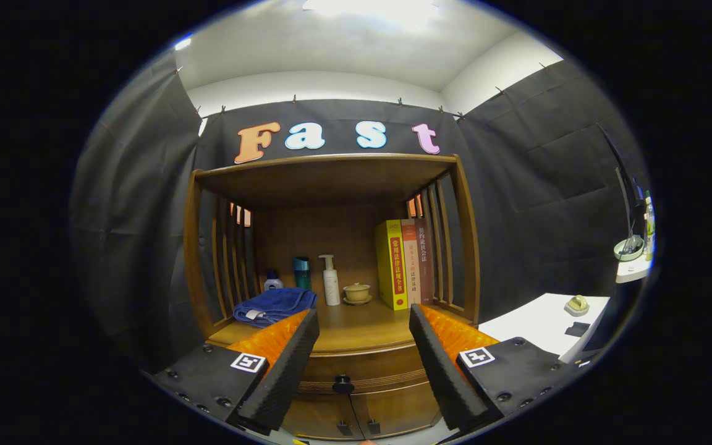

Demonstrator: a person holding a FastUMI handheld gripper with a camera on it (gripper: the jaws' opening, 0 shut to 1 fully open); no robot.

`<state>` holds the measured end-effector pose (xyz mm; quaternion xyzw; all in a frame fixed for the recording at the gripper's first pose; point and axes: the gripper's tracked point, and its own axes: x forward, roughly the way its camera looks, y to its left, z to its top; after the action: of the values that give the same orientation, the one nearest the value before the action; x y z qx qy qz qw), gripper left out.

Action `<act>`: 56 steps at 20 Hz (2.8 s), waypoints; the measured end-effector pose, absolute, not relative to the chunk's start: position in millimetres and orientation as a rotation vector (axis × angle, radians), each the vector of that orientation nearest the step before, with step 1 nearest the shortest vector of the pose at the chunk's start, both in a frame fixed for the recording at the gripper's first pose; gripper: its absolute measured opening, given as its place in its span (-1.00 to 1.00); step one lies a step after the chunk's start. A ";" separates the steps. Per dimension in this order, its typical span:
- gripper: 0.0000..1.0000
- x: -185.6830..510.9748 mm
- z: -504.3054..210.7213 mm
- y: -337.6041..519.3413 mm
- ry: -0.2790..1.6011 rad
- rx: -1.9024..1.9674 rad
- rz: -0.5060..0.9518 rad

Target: Pull open the drawer, take out the items inside it, and place them on the countertop above the cabinet.

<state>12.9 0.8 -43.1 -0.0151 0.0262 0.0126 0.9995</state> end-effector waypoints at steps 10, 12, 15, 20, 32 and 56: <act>0.97 28.1 -192.7 30.4 0.180 -0.053 0.144; 0.96 29.8 -219.1 35.5 0.203 -0.051 0.165; 0.93 40.2 -260.2 29.5 0.252 -0.051 0.153; 0.89 51.4 -311.1 19.1 0.331 -0.011 0.141; 0.43 67.7 -335.8 17.7 0.371 -0.073 0.128; -0.17 26.4 -311.1 15.1 0.384 -0.060 0.128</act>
<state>26.4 15.1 -311.1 -0.0297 0.1908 0.0636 0.9791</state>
